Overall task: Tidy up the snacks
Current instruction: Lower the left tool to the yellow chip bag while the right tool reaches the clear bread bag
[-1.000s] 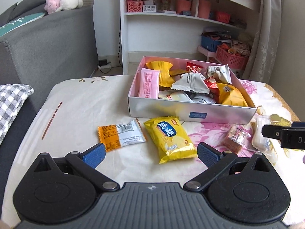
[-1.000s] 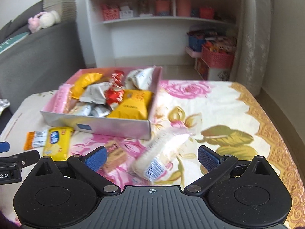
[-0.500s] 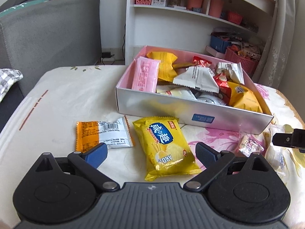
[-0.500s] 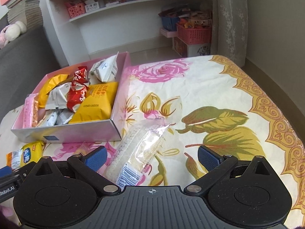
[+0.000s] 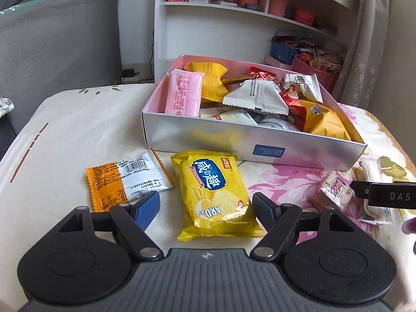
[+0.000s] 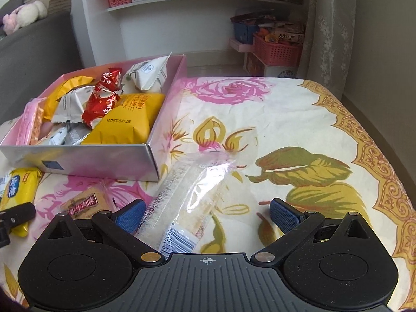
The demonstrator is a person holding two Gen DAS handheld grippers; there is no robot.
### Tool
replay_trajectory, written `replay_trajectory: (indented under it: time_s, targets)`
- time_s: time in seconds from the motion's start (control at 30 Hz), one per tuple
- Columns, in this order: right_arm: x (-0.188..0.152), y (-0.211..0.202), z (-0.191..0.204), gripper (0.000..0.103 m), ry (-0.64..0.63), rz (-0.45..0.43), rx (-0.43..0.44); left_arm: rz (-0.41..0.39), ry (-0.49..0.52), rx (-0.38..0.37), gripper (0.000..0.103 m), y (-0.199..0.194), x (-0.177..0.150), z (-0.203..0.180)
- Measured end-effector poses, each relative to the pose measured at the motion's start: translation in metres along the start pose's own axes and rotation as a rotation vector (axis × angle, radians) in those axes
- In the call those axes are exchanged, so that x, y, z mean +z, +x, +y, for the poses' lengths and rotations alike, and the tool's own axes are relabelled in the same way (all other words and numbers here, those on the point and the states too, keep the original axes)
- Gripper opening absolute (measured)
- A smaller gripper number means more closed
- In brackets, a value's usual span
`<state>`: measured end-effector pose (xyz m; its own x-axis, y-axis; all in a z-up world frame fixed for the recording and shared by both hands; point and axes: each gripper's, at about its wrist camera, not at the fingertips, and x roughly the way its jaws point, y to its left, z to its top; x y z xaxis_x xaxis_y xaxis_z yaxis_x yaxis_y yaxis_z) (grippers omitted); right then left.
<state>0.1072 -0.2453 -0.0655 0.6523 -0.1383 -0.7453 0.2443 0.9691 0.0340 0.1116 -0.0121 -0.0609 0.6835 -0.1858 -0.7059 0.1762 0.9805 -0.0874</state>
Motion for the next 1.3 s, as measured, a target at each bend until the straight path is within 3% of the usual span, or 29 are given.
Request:
replay_trajectory:
  time_s: [0.2, 0.43, 0.63, 0.73, 0.93, 1.13, 1.3]
  targets:
    - [-0.009, -0.007, -0.017, 0.102, -0.067, -0.026, 0.029, 0.011, 0.028, -0.041, 0.066, -0.006, -0.002, 0.014]
    - [-0.014, -0.011, -0.021, 0.102, -0.125, -0.046, 0.084, -0.006, 0.063, -0.064, 0.073, -0.006, -0.005, 0.012]
    - [-0.014, -0.01, -0.011, 0.1, -0.149, -0.054, 0.102, -0.014, 0.068, -0.079, 0.068, -0.001, -0.001, 0.006]
    - [-0.013, -0.01, -0.01, 0.098, -0.147, -0.058, 0.104, -0.015, 0.07, -0.072, 0.059, -0.001, -0.001, 0.005]
    - [-0.011, -0.013, -0.009, 0.082, -0.139, -0.06, 0.119, 0.0, 0.044, -0.065, 0.055, -0.003, 0.0, 0.007]
    - [-0.008, -0.016, -0.007, 0.045, -0.146, -0.058, 0.148, 0.015, 0.02, -0.064, 0.052, -0.004, 0.003, 0.006]
    - [-0.004, -0.016, -0.01, 0.036, -0.115, -0.046, 0.147, 0.019, 0.01, -0.081, 0.049, -0.007, 0.005, 0.004]
